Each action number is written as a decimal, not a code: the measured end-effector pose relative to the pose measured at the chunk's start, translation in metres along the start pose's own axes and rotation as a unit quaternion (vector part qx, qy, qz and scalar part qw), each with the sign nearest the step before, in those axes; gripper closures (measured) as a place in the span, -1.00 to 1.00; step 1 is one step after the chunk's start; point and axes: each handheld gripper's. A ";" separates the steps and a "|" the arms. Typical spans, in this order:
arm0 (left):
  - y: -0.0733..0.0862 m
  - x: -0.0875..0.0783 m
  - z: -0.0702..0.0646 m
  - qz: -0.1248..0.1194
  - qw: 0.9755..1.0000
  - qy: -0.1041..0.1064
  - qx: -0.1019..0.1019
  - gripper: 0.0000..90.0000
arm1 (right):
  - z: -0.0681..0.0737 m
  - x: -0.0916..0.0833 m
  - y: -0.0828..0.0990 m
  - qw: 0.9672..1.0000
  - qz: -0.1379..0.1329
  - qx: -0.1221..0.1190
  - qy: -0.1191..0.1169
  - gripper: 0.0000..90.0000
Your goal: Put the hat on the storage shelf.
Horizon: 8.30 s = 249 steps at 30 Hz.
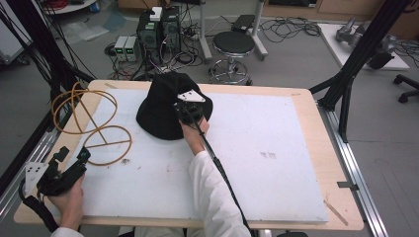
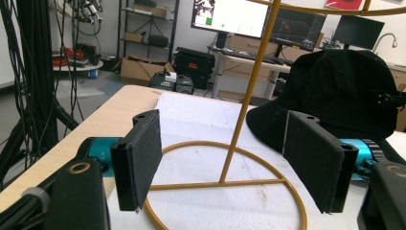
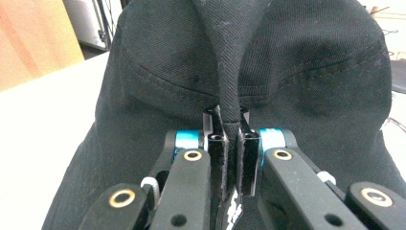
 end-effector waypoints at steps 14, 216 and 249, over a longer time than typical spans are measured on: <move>0.000 0.000 -0.001 -0.001 1.000 0.000 -0.006 -0.34 | 0.000 -0.016 -0.018 0.999 -0.042 -0.005 -0.003 0.93; -0.004 -0.017 -0.007 -0.011 1.000 -0.012 -0.002 -0.33 | -0.078 -0.236 -0.053 0.989 -0.147 0.007 -0.020 -0.73; -0.001 -0.015 -0.011 -0.009 1.000 -0.008 -0.014 -0.33 | -0.131 -0.306 0.038 0.985 -0.079 0.033 0.147 -0.75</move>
Point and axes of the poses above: each handheld gripper's, and its own axes: x roughly forward along the jaws, y roughly out of its underside, z roughly to its left, and after that the axes turned 9 degrees about -z, right-handed
